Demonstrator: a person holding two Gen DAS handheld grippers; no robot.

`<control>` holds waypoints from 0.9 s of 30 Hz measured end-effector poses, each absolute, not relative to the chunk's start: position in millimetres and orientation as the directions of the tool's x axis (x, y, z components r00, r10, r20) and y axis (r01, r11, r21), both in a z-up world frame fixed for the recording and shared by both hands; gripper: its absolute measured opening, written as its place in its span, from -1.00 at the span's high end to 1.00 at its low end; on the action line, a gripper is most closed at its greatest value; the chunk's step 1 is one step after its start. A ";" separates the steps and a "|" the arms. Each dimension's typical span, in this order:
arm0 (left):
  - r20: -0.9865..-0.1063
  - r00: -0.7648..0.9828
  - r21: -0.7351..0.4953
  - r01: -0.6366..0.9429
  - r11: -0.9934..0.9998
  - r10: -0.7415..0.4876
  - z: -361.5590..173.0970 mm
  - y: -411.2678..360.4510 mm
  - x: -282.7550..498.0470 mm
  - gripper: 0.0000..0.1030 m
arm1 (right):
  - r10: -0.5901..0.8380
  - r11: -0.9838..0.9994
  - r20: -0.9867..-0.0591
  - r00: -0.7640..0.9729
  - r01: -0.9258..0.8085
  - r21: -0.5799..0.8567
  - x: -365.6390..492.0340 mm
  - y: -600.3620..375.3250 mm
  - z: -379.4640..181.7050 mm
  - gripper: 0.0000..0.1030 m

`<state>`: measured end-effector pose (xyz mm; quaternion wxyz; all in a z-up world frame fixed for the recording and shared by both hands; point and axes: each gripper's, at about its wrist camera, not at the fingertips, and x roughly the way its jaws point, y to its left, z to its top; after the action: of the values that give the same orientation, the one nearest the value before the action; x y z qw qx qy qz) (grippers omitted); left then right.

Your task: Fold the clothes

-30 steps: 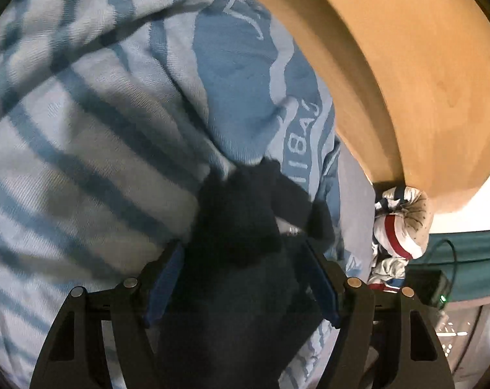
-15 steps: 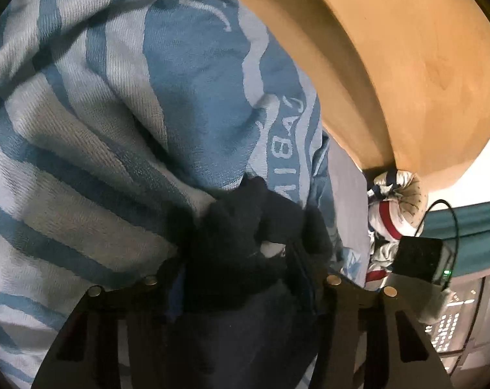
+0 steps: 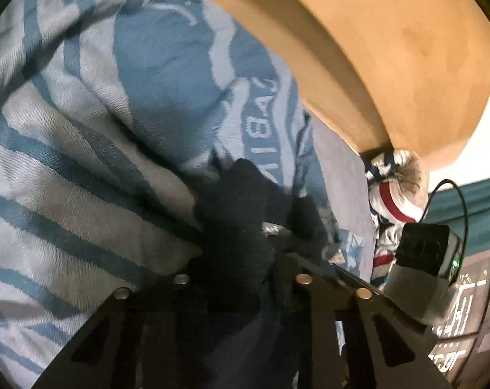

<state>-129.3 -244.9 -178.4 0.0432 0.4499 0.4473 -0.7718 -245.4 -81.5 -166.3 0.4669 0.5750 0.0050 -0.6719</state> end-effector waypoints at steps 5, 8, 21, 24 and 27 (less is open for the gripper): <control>-0.720 -0.621 -0.643 0.427 -0.636 0.311 -155.0 -229.3 -115.4 0.75 | -0.639 -0.538 -0.767 0.067 0.674 0.507 -226.7 -70.2 -141.4 0.69; -0.692 -0.652 -0.657 0.389 -0.646 0.311 -134.2 -218.8 -102.1 0.76 | -0.670 -0.531 -0.741 0.038 0.673 0.515 -218.8 -58.9 -119.8 0.72; -0.539 -0.726 -0.743 0.172 -0.647 0.426 -56.9 -136.9 53.6 0.76 | -0.833 -0.404 -0.552 -0.030 0.714 0.572 -71.7 71.4 -22.3 0.72; -0.543 -0.719 -0.735 0.157 -0.660 0.434 -54.9 -108.3 98.9 0.76 | -0.833 -0.388 -0.553 -0.004 0.718 0.578 -27.5 97.1 -21.3 0.72; -0.590 -0.672 -0.724 0.193 -0.662 0.449 -81.2 -83.5 135.1 0.76 | -0.810 -0.399 -0.584 0.044 0.689 0.605 11.2 119.4 -41.3 0.71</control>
<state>135.1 -83.5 -81.2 -0.0780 0.3976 0.4033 -0.8204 11.2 119.4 -41.3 0.5446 0.4748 -0.0638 -0.6884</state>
